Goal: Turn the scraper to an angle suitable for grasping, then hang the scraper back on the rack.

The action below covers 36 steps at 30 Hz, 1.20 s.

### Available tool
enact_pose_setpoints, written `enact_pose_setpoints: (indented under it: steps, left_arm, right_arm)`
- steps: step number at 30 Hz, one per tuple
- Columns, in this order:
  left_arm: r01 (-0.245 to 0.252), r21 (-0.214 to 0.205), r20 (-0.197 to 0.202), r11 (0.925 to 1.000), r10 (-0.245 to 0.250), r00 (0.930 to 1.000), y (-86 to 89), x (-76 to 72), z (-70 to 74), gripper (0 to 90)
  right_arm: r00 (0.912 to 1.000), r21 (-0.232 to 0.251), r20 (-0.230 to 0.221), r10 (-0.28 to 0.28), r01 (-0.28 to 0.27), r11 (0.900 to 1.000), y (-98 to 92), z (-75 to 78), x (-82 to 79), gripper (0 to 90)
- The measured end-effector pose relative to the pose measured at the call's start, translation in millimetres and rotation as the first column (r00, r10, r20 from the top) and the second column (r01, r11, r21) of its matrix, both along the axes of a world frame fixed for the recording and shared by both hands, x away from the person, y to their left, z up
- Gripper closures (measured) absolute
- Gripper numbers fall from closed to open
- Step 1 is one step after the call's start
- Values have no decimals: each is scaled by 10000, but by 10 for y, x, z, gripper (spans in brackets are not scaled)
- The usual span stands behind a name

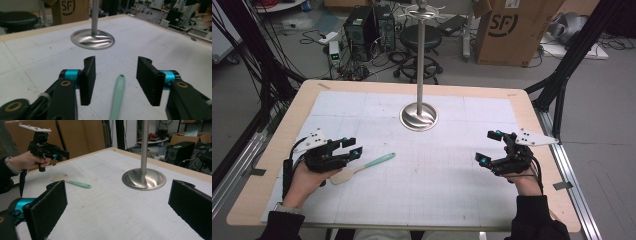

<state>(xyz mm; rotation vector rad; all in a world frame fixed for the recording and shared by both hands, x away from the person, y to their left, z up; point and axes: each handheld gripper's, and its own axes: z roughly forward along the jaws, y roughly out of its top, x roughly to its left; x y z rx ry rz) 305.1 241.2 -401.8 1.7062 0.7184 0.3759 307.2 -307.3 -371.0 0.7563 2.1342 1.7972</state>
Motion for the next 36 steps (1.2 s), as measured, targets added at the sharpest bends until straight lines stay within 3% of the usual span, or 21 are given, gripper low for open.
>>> enact_pose_setpoints:
  steps: [3,5,8,11,17,27,32,36]
  left_arm:
    - [49,489,232,9988,-60,9997,0,-22,48,256]
    - [29,933,702,9956,-94,9975,-6,-52,59,220]
    - [306,1084,578,9936,-370,9976,-34,-74,13,169]
    - [58,1294,548,9916,-130,9984,-64,-66,-25,155]
    - [291,1324,452,9908,-353,9984,-78,-102,-44,158]
    - [230,1511,271,9882,-274,9993,-21,-146,-93,159]
    - [526,1438,-410,9882,-471,9980,-38,-125,-91,181]
    - [701,1630,-488,9841,-629,9968,-67,-118,-112,182]
  right_arm:
    - [10000,80,-33,-33,34,10000,-14,-9,29,9]
    - [10000,100,-86,-49,50,9999,-18,-18,46,9]
    - [10000,106,-86,-41,42,9999,-13,-24,63,9]
    - [10000,104,-96,24,-23,9999,6,-18,61,9]
    - [10000,224,2,12,-12,9997,0,8,71,9]
    - [9999,281,-17,112,-111,9995,36,8,157,9]
    - [9997,343,86,230,-233,9991,54,39,160,9]
    - [9998,377,74,183,-185,9991,39,39,165,9]
